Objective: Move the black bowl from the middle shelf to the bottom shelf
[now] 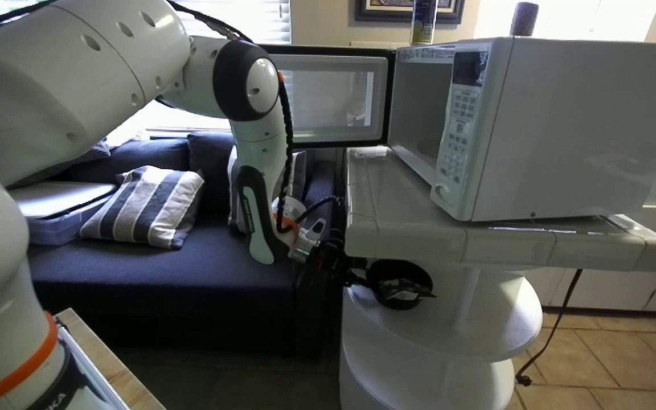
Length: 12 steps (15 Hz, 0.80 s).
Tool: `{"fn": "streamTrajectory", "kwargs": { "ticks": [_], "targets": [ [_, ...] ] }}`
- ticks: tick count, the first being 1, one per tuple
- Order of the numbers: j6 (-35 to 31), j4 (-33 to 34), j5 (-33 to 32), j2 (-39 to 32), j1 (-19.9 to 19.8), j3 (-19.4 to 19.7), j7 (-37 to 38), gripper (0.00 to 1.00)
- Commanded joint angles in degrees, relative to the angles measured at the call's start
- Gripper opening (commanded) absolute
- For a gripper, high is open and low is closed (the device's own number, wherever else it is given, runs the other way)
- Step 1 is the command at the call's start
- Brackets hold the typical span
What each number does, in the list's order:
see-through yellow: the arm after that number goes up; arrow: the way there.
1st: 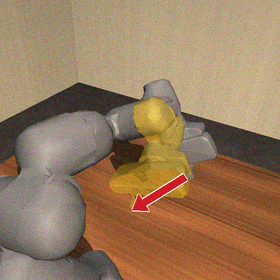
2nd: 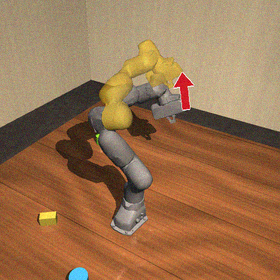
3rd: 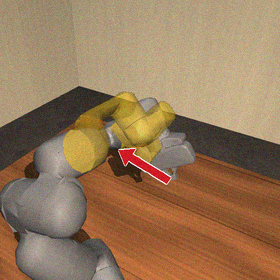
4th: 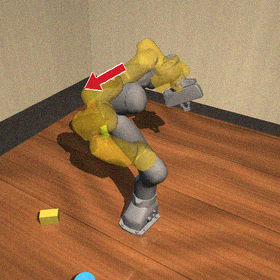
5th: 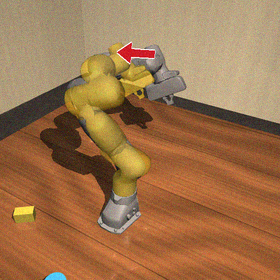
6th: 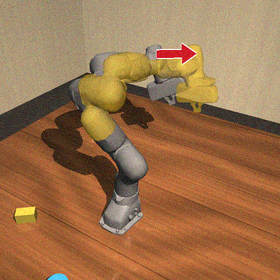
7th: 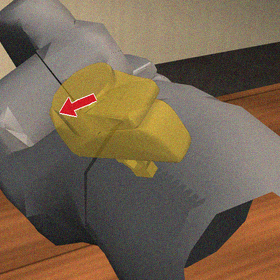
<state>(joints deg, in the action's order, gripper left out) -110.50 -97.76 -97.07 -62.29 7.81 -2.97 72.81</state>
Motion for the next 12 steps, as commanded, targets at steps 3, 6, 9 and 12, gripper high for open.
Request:
{"fn": "streamTrajectory", "kwargs": {
  "ticks": [3, 6, 9, 12],
  "targets": [
    [-6.3, -0.5, -1.8, -0.1, -2.5, -1.1, 0.5, 0.06],
    [-7.6, -0.9, -0.1, 0.5, -2.6, -2.1, 0.0, 0.0],
    [-7.3, -2.1, 2.7, 2.0, -2.4, -4.1, -0.3, 0.02],
    [-7.8, -3.5, 5.5, 3.8, -2.2, -6.1, 0.2, 0.02]
  ]
}}
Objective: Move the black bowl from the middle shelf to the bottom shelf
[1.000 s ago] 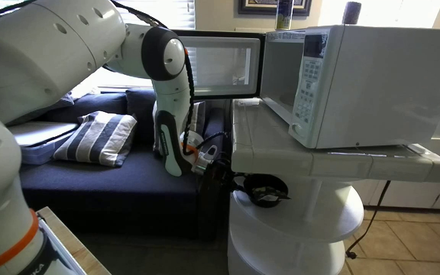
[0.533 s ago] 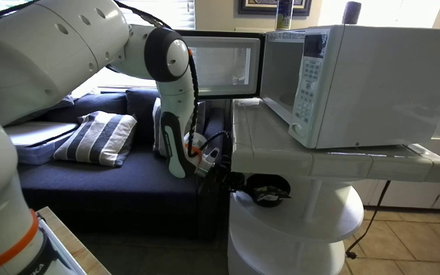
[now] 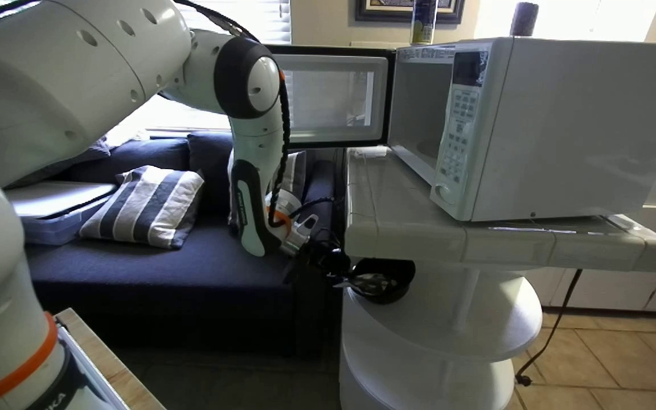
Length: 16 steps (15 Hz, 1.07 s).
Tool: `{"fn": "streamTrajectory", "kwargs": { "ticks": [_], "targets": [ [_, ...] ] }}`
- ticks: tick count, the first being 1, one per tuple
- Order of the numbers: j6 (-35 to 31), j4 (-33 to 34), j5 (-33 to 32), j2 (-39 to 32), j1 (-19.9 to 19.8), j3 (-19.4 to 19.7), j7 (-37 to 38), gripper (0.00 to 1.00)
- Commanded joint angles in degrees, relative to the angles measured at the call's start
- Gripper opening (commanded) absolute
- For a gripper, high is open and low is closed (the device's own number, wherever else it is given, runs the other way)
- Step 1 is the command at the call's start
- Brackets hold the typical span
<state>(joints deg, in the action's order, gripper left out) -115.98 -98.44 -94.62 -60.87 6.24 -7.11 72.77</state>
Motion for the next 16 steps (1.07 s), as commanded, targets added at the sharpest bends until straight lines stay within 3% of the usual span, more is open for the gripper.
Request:
{"fn": "streamTrajectory", "kwargs": {
  "ticks": [1, 9, 16],
  "targets": [
    [-2.8, -3.8, 4.4, 3.3, -0.6, -2.8, 0.3, 0.02],
    [-12.5, -11.3, 12.6, 8.0, 0.9, -5.7, 1.0, 0.02],
    [-11.1, -13.5, 15.6, 7.1, 5.2, -4.1, 2.9, 0.02]
  ]
}}
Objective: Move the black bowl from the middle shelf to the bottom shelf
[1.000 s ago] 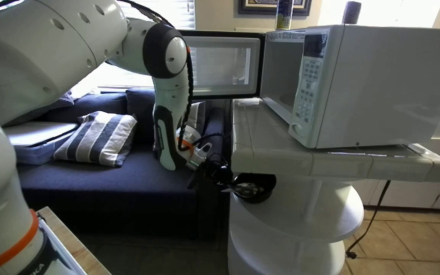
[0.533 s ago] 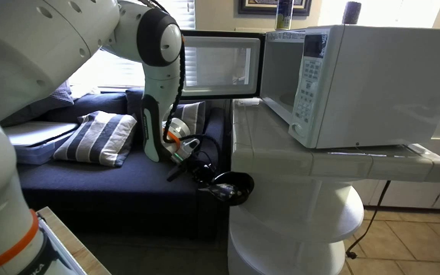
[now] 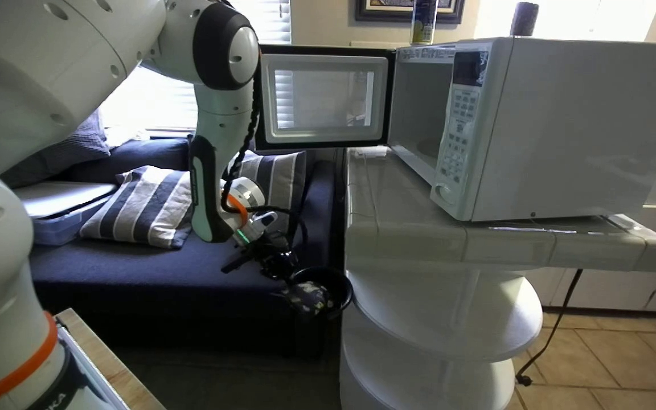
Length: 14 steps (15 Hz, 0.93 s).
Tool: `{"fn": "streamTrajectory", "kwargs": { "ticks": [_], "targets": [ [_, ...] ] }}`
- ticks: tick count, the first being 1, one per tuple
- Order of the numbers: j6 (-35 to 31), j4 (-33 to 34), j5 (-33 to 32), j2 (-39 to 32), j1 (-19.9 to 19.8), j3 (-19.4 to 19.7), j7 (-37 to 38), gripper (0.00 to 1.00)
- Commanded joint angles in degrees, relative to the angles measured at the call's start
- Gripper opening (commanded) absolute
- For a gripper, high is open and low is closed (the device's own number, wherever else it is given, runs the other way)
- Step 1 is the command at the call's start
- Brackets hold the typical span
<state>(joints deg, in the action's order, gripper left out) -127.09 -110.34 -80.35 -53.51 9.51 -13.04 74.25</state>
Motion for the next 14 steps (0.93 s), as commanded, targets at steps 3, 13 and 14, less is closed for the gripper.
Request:
{"fn": "streamTrajectory", "kwargs": {
  "ticks": [3, 13, 14],
  "targets": [
    [0.6, -1.2, 1.2, -2.2, 2.1, 3.3, 0.9, 0.02],
    [-0.1, -0.2, 0.6, -4.2, 1.5, 5.1, 0.2, 0.07],
    [-0.1, -0.1, 0.6, -4.2, 1.5, 5.1, 0.2, 0.07]
  ]
}}
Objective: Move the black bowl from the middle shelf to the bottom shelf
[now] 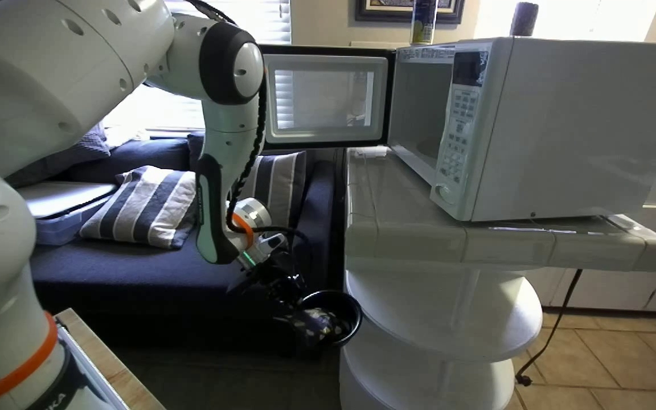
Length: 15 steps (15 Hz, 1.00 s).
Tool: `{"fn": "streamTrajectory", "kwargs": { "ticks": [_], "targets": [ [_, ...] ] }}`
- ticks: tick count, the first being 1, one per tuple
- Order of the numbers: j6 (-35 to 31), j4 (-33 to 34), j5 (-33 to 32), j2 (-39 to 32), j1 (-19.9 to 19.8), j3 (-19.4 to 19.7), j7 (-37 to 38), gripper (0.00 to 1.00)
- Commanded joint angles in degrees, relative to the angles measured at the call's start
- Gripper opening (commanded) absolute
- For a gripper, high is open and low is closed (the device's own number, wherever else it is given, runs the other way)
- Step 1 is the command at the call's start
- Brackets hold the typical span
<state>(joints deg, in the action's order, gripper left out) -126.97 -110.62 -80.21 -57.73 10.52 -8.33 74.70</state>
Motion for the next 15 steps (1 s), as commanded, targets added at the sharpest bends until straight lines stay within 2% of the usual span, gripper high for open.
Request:
{"fn": "streamTrajectory", "kwargs": {
  "ticks": [1, 7, 10, 12, 15],
  "targets": [
    [-0.3, 0.2, 0.5, 0.0, 0.5, 0.4, -0.2, 0.02],
    [-8.8, 0.5, 1.9, -2.3, -3.3, -0.1, 3.6, 0.02],
    [-12.5, 1.0, 1.7, -3.7, -3.5, 0.9, 5.3, 0.02],
    [-11.1, 2.7, -0.2, -4.8, -1.4, 2.9, 5.6, 0.02],
    [-6.8, 6.6, 0.3, -7.5, 0.3, 4.4, 1.0, 0.02]
  ]
}}
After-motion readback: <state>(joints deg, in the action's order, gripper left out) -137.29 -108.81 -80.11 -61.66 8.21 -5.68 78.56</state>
